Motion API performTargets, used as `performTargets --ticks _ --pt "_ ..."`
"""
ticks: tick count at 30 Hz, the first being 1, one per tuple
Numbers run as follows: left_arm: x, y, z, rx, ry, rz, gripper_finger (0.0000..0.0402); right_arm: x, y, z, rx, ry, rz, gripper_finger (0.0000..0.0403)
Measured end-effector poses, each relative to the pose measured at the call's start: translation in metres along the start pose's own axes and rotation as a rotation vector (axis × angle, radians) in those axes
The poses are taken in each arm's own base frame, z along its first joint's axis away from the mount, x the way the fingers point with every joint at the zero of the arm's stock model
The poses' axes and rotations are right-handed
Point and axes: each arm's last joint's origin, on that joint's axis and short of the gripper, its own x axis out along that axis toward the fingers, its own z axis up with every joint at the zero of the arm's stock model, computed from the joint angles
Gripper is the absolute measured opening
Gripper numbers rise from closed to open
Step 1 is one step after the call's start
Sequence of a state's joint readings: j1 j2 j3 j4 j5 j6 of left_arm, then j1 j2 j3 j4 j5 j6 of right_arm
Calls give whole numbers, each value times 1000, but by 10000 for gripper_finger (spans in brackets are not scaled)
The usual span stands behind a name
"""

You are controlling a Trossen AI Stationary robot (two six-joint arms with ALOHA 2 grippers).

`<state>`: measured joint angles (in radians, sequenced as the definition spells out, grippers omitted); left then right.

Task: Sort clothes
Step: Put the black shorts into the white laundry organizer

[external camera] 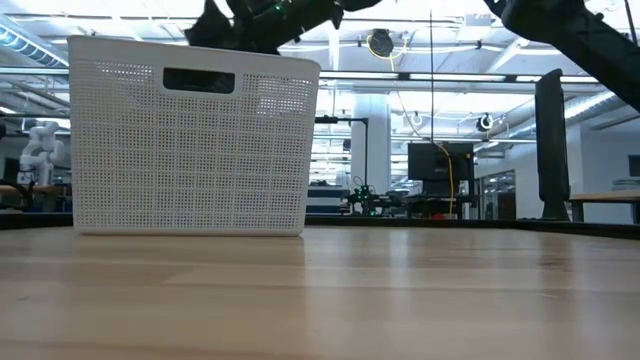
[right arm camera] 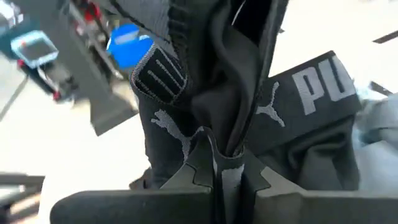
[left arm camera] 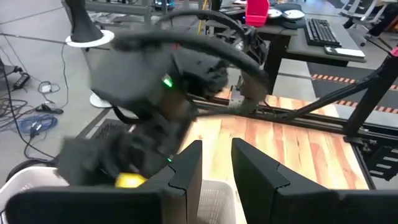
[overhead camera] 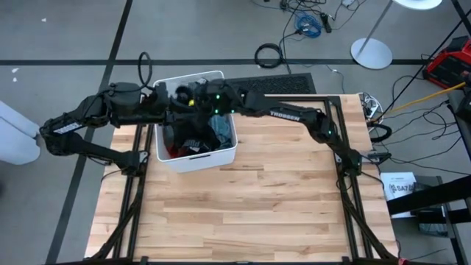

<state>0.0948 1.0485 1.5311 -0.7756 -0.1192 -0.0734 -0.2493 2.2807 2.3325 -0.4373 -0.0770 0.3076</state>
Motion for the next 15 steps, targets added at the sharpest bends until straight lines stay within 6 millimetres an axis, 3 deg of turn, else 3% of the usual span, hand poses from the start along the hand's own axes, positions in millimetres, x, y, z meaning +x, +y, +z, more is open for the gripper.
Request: performTargets --ticks 4,10,15 --pt "0 1 0 0 -4 22 95 11 2 -20 -40 100 -51 8" --pt "0 2 0 1 -2 48 95 36 -30 -53 14 269 -144 20" --pt "0 1 1 0 -9 47 95 41 -38 -61 -11 305 -157 18"
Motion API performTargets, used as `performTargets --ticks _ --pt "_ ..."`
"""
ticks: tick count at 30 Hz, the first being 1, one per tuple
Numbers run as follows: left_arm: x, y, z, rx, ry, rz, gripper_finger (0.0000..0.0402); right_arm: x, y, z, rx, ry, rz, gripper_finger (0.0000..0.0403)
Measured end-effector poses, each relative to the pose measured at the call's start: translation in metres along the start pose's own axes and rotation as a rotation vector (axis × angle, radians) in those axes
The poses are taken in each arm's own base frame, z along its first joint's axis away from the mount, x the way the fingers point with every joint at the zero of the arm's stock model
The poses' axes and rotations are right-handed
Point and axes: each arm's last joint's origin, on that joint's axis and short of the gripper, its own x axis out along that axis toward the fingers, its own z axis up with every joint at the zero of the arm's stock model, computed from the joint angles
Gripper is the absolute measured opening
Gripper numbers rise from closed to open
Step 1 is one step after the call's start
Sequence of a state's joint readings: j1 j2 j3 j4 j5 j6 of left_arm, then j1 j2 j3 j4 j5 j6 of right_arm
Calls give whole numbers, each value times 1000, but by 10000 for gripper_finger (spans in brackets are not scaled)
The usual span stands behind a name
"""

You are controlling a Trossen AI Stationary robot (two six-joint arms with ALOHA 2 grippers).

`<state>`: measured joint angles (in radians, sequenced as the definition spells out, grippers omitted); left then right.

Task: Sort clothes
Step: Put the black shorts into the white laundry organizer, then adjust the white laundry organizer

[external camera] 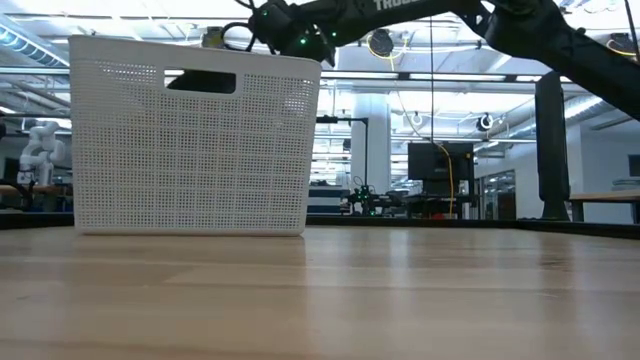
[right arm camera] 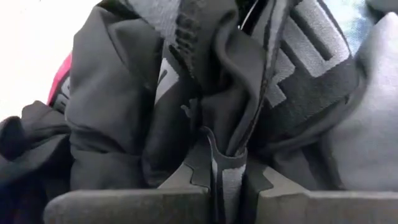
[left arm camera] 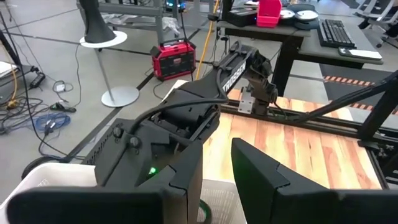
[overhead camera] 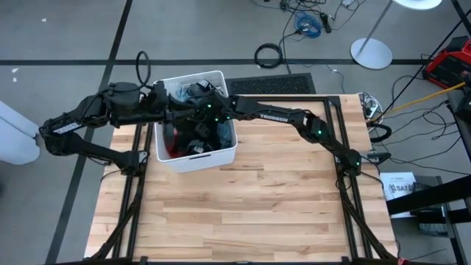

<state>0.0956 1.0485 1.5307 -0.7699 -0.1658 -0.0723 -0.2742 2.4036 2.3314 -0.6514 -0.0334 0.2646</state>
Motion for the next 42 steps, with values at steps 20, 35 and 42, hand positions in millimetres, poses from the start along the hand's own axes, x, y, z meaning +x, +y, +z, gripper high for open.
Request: performTargets --ticks 20,35,42 --pt "-24 6 3 -14 -77 76 95 -58 16 34 -140 -153 82 196" --pt "-23 23 -20 -129 125 438 95 -169 31 57 -211 -237 184 264" --pt "-3 55 -18 -69 194 498 95 -211 51 35 -238 -47 316 264"
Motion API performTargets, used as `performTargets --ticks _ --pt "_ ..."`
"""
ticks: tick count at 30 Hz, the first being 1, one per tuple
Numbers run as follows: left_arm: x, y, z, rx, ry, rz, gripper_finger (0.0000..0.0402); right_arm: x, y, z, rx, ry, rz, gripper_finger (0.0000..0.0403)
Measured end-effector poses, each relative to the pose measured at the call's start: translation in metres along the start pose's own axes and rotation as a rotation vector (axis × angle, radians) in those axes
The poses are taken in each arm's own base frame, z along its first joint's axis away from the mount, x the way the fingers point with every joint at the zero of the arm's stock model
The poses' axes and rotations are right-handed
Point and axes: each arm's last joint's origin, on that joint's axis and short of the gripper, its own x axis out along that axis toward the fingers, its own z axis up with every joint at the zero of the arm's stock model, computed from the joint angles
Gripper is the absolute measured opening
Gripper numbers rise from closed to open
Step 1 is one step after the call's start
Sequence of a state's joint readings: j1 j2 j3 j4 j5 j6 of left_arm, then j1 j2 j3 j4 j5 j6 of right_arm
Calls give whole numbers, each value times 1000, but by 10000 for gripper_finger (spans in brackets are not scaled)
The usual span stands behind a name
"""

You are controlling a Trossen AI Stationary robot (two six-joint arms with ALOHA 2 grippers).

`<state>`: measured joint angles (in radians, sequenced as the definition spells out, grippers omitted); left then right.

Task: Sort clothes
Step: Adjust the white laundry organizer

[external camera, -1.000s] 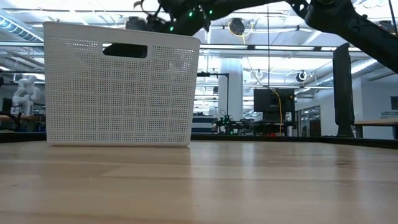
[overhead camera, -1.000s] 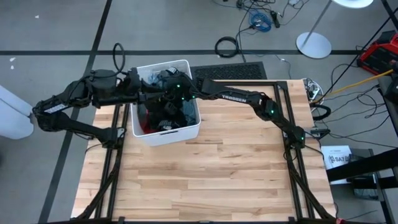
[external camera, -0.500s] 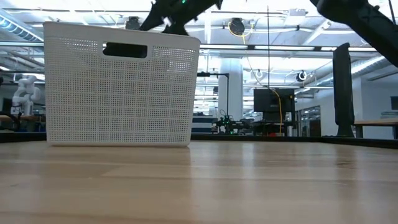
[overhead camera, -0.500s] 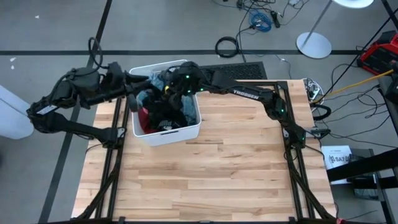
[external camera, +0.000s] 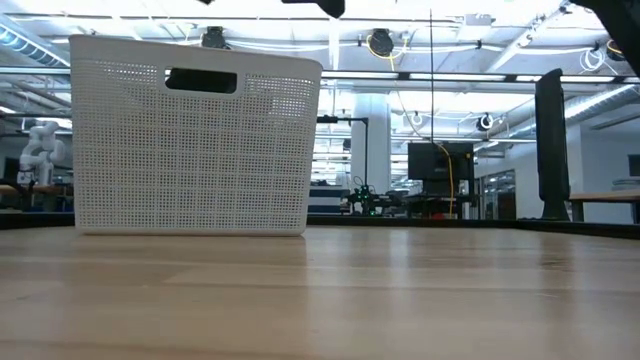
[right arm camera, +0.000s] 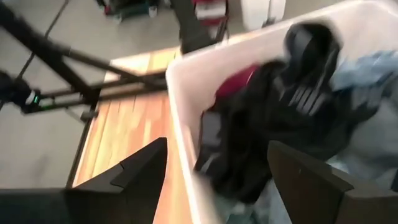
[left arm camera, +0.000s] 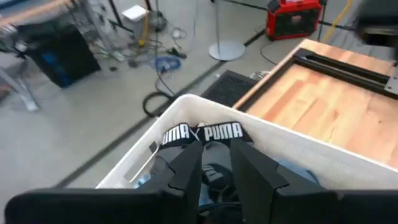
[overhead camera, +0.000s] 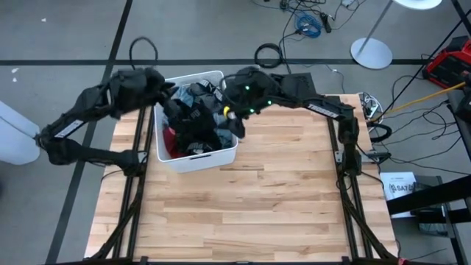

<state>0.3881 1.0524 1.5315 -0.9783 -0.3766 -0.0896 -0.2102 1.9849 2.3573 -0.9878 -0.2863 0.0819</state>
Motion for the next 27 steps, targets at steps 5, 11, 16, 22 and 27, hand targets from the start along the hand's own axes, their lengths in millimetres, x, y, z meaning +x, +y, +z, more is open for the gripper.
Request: performTargets --ticks 5,11,16,22,27 --pt "37 26 2 -17 103 -34 95 5 24 -10 -22 84 41 263" --pt "89 63 -5 -11 242 -18 95 12 56 -16 -111 104 27 263" --pt "132 83 -16 56 360 -25 95 13 66 -25 -93 179 -40 263" --pt "165 94 -27 172 442 -20 95 12 76 -36 -85 258 -102 263" --pt "180 104 -33 181 476 -12 95 11 85 -40 -95 280 -107 263"
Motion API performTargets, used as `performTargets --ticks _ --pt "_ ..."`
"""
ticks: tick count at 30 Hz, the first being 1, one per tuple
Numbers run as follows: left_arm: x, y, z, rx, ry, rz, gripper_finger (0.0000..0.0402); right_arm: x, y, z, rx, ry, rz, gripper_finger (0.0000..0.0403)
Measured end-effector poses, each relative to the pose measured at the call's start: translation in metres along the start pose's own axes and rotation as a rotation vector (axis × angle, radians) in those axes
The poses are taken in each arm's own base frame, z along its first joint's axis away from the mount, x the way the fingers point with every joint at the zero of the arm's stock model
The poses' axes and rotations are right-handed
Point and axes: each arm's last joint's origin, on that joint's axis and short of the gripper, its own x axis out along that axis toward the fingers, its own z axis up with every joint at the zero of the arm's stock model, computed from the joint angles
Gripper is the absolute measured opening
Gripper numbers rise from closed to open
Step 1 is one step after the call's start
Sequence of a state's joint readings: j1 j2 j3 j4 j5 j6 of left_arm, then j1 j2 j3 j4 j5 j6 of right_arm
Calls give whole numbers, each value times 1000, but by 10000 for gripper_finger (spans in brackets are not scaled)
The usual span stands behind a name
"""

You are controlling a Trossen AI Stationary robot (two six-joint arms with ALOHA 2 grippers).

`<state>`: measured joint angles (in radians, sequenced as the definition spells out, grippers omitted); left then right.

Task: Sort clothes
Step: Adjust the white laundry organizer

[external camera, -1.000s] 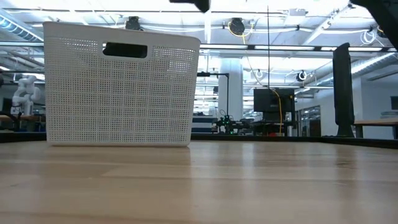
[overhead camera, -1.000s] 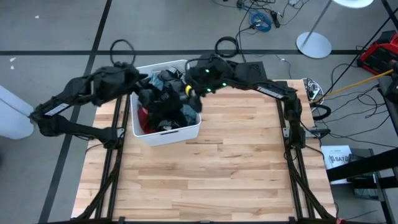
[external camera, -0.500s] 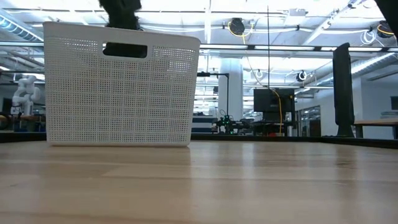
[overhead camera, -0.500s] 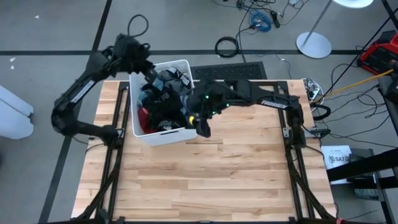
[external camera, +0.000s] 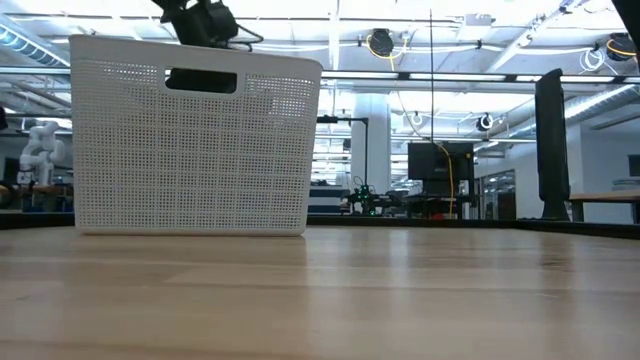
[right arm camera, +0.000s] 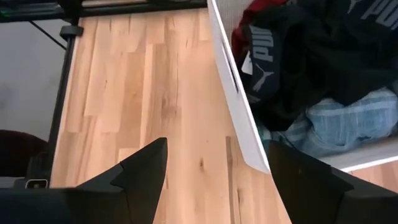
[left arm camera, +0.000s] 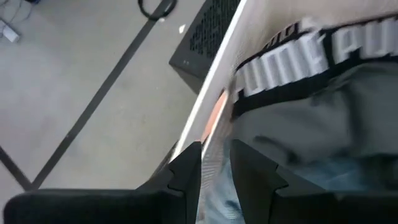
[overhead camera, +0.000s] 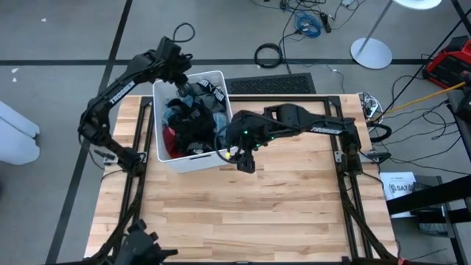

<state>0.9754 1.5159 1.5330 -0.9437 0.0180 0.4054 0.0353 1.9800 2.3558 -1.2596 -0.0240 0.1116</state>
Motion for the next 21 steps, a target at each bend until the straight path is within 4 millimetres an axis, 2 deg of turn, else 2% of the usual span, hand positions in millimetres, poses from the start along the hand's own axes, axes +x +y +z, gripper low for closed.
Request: performTargets --ticks 9,14,17,21 --pt "19 17 -7 59 61 10 95 0 1 -5 -1 48 -7 263" --pt "32 23 -13 33 107 -46 95 0 0 -8 -2 83 -11 263" --pt "35 19 -19 18 167 -129 95 -2 -2 -10 0 97 -15 263" --pt "35 9 -35 -69 352 -229 95 -9 -4 -10 1 89 -33 263"
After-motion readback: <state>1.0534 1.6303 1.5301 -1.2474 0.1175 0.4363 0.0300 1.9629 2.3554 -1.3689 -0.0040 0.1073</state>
